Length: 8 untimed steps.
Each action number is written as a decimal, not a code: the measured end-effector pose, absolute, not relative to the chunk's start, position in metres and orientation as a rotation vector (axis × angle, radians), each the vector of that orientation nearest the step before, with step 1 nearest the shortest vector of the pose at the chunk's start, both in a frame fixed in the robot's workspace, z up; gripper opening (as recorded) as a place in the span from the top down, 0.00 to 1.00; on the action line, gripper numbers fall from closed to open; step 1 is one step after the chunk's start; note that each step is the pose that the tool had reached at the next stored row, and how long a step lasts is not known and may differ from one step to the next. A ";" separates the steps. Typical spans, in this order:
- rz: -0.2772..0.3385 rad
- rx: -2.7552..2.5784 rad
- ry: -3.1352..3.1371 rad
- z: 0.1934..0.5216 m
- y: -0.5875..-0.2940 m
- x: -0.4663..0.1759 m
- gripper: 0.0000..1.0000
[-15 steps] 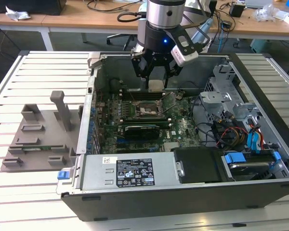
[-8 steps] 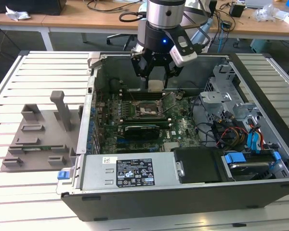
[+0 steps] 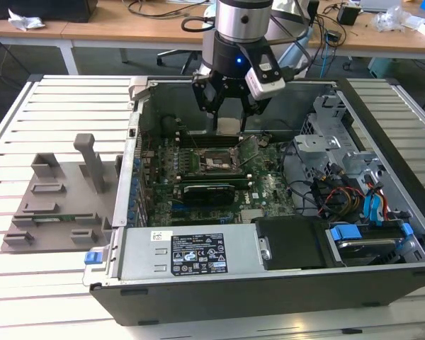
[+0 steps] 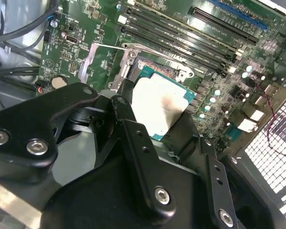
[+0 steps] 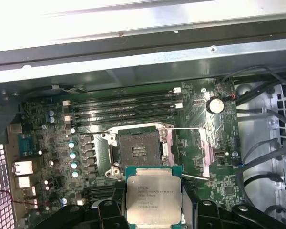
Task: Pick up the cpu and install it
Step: 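Place the cpu into insertion slot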
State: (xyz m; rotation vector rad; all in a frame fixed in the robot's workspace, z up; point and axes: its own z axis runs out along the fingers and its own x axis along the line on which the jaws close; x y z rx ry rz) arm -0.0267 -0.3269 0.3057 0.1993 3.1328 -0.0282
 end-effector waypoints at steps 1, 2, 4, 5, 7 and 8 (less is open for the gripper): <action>-0.028 0.208 3.132 0.306 -0.327 -0.027 0.45; -0.028 0.216 3.132 0.306 -0.327 -0.027 0.45; -0.028 0.241 3.130 0.305 -0.327 -0.027 0.45; -0.029 0.252 3.129 0.305 -0.327 -0.027 0.45; -0.029 0.282 3.127 0.305 -0.327 -0.027 0.45; -0.029 0.304 3.125 0.305 -0.327 -0.027 0.45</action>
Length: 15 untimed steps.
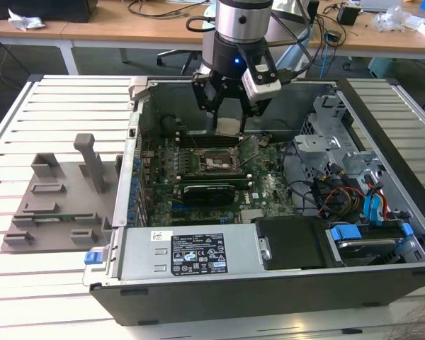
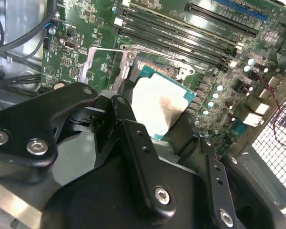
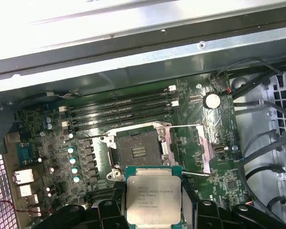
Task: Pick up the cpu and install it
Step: 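Place the cpu into insertion slot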
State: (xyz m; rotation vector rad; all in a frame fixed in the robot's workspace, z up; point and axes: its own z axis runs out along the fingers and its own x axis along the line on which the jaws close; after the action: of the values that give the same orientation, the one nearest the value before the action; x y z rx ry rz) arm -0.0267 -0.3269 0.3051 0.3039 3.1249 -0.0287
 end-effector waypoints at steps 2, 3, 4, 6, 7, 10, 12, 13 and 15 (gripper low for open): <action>-0.029 0.326 3.123 0.305 -0.327 -0.027 0.45; -0.029 0.333 3.122 0.305 -0.327 -0.027 0.45; -0.029 0.345 3.121 0.305 -0.327 -0.027 0.45; -0.029 0.360 3.119 0.305 -0.327 -0.027 0.45; -0.029 0.368 3.118 0.305 -0.327 -0.027 0.45; -0.029 0.399 3.115 0.304 -0.327 -0.027 0.45; -0.029 0.423 3.112 0.304 -0.327 -0.027 0.45; -0.029 0.433 3.110 0.304 -0.327 -0.027 0.45; -0.029 0.454 3.108 0.304 -0.327 -0.027 0.45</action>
State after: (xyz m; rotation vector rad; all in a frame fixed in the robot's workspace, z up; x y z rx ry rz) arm -0.0267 -0.3269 0.3041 0.4540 3.1075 -0.0293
